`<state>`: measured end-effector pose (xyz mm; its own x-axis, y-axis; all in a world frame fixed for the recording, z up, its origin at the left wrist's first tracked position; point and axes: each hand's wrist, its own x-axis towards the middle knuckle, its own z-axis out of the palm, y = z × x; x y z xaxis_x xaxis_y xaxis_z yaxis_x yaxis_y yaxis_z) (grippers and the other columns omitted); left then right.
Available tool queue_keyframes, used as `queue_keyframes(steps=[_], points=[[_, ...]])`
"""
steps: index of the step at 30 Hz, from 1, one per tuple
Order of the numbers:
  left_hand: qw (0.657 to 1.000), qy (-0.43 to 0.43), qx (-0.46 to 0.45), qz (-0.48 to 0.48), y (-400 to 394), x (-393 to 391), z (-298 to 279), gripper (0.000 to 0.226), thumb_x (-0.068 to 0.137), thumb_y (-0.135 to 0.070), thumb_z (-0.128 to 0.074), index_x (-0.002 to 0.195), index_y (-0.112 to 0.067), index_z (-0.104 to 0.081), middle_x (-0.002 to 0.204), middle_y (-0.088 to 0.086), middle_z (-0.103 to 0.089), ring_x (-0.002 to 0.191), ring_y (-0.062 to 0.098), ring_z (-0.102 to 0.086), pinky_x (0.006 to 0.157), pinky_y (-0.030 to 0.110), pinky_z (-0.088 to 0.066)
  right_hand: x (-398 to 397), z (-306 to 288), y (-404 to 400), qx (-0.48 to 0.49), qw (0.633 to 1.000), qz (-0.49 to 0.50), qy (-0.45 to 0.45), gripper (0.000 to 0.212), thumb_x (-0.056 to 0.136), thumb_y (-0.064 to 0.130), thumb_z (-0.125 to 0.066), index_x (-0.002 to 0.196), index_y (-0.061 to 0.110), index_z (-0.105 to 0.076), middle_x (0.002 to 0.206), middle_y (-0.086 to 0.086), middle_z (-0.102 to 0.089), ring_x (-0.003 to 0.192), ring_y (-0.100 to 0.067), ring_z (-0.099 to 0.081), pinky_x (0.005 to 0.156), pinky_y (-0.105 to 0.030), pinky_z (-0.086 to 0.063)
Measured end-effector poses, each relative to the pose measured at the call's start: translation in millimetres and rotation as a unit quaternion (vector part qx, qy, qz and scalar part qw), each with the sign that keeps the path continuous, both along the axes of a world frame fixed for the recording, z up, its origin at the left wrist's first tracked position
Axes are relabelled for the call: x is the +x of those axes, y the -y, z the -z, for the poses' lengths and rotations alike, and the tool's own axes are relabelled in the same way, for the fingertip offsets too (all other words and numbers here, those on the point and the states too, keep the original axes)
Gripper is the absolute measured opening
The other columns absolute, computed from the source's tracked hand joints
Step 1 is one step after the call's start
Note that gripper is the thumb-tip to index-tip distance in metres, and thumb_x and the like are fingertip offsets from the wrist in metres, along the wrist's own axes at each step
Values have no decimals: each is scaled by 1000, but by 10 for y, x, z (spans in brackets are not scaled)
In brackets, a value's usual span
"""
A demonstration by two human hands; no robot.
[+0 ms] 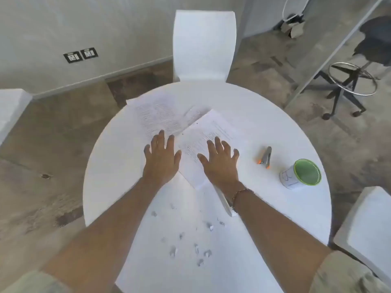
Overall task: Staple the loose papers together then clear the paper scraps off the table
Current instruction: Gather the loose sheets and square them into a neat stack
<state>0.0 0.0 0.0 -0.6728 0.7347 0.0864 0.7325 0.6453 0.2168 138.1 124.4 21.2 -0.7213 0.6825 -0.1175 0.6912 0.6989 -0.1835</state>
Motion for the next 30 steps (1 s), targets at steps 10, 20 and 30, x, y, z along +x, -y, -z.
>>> queue_keyframes(steps=[10,20,30], points=[[989,94,-112,6,-355,-236,371,83,95,-63,-48,143,3,-36,130,23,-55,119,41,-50,92,49,-46,-90,385,-8,-8,997,46,62,59,96,46,-51,145,18,-35,156,-12,-28,139,-34,-28,109,-51,-27],[981,123,-140,-60,-514,-373,610,98,82,-70,-62,145,-2,-32,140,21,-44,126,39,-44,98,53,-45,7,570,9,-83,974,212,0,55,85,29,-71,128,12,-41,124,-17,-41,112,-35,-40,92,-40,-42],[951,258,-112,-132,-544,-517,591,64,83,-44,-75,132,-16,-45,128,10,-58,123,33,-49,100,48,-37,-67,609,-173,-239,880,384,-144,76,80,22,-73,142,16,-30,125,-16,-47,121,-36,-38,80,-38,-41]])
